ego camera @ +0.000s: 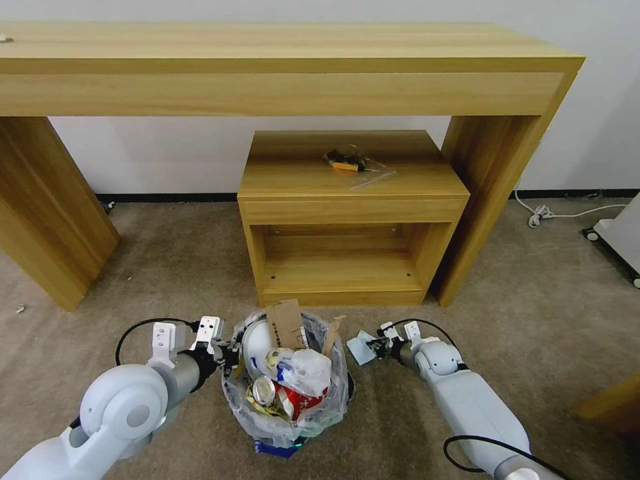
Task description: Pick up the trash bin and place the garbage on the floor into it.
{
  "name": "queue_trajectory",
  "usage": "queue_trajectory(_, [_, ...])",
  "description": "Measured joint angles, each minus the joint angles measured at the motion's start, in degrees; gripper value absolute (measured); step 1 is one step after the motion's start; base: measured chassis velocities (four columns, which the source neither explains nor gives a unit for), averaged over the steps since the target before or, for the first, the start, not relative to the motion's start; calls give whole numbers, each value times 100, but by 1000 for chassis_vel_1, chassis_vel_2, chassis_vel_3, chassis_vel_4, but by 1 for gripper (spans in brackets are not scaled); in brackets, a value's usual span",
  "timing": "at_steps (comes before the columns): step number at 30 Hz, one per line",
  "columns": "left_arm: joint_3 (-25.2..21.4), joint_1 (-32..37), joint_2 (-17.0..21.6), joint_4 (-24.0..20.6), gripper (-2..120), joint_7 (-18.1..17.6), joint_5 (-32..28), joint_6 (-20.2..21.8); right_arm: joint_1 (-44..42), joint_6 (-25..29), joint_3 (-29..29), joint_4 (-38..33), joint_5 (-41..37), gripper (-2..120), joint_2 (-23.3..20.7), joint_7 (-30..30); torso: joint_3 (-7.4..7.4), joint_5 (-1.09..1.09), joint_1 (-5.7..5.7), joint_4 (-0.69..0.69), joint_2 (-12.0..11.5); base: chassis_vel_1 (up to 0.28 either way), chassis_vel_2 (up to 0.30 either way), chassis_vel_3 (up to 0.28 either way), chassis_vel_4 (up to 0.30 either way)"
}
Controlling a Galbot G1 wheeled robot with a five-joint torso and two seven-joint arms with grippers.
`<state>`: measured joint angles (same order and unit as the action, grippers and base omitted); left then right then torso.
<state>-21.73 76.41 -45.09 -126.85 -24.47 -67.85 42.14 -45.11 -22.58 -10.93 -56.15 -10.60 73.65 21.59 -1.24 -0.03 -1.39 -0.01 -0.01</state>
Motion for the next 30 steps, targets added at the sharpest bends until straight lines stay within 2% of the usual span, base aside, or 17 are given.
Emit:
queue_trajectory(7, [2, -65, 78, 26, 0, -47, -84, 0, -407, 303, -206, -427, -166, 0, -44, -128, 0, 2, 0, 0, 1, 0, 0, 0, 0])
queue_trajectory(15, [42, -176, 105, 197, 0, 3, -101, 0, -861, 581, -487, -1279, -399, 0, -182, -332, 0, 1, 0, 0, 1, 0, 0, 0, 0])
queue_trajectory(21, [91, -223, 70, 315, 0, 68, -32, 0, -1147, 792, -789, -2416, -468, 0, -273, -392, 0, 1, 0, 0, 1, 0, 0, 0, 0])
queue_trajectory(22, [91, -223, 70, 315, 0, 68, -32, 0, -1147, 792, -789, -2416, -468, 0, -273, -392, 0, 1, 0, 0, 1, 0, 0, 0, 0])
queue_trajectory(24, [118, -272, 70, 373, 0, 80, -31, 0, -1233, 797, -873, -2968, -528, 0, -362, -392, 0, 1, 0, 0, 1, 0, 0, 0, 0])
queue_trajectory(25, [129, -304, 71, 405, 0, 83, -36, 0, -1265, 759, -894, -3383, -619, 0, -446, -392, 0, 1, 0, -1, 1, 0, 0, 0, 0])
queue_trajectory(26, [129, -304, 71, 405, 0, 83, -36, 0, -1265, 759, -894, -3383, -619, 0, -446, -392, 0, 1, 0, -1, 1, 0, 0, 0, 0])
queue_trajectory(28, [137, -342, 70, 468, 0, 87, -41, 0, -1249, 597, -830, -4114, -943, 0, -612, -390, 0, 0, 0, 0, 1, 0, 0, 0, 0])
queue_trajectory(30, [144, -359, 65, 490, 0, 87, -41, 0, -1235, 557, -795, -4270, -1019, 0, -648, -389, 0, 0, 0, 0, 1, 0, 0, 0, 0])
